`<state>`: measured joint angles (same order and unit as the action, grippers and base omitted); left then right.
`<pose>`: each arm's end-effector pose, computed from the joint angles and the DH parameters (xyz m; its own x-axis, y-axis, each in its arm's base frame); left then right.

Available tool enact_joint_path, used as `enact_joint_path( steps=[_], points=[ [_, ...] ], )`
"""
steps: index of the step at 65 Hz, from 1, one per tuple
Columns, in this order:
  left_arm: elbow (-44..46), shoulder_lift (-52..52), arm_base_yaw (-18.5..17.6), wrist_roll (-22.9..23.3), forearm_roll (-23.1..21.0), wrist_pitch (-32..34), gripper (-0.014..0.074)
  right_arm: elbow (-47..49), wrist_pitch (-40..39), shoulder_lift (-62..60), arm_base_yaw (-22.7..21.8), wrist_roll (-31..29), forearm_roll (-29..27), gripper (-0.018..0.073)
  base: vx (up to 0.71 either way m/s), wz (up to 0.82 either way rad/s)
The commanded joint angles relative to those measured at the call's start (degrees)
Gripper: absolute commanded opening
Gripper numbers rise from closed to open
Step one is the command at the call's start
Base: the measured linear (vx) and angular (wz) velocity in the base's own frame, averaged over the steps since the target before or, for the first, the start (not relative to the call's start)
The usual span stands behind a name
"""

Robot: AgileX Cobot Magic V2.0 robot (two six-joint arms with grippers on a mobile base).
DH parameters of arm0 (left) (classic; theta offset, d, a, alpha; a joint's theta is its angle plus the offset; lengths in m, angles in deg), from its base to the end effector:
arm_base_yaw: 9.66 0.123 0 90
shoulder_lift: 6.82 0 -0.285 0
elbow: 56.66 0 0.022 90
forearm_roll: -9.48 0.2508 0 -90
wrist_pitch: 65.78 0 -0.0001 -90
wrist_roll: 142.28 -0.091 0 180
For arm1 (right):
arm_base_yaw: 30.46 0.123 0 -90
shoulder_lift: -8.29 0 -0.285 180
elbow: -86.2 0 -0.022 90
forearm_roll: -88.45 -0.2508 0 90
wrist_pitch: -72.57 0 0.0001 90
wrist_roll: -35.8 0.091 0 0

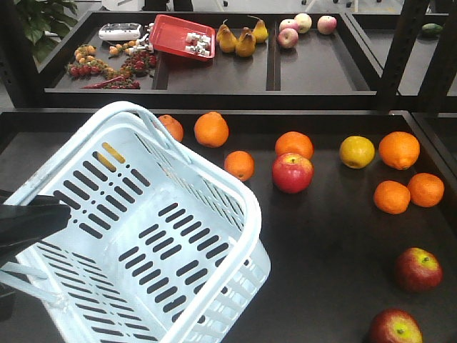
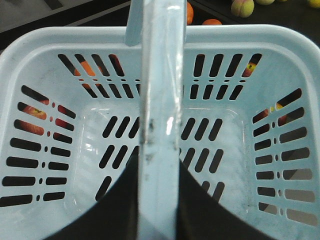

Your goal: Pick three apples into basket with both arms

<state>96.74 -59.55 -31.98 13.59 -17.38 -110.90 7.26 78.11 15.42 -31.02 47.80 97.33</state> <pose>0.1217 -0.0815 0.3731 -0.4298 0.2562 -0.8658 0.6486 0.7547 -0.0987 0.0568 -0.0019 0.1950 -0.0255 0.0554 -0.9981 0.0261 0.9982 0.0547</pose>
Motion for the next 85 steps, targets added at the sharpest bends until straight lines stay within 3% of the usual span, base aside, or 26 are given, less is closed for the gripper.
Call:
enact_joint_path(
  steps=[1,85],
  points=[
    [1.5,0.3,-0.3,0.5,-2.3,4.9,-0.0007,-0.7,-4.5,0.0,-0.4,-0.6,0.4,-0.0003,0.07,-0.06],
    [1.5,0.3,-0.3,0.5,-2.3,4.9,-0.0007,-0.7,-4.5,0.0,-0.4,-0.6,0.4,-0.0003,0.01,-0.01]
  ],
)
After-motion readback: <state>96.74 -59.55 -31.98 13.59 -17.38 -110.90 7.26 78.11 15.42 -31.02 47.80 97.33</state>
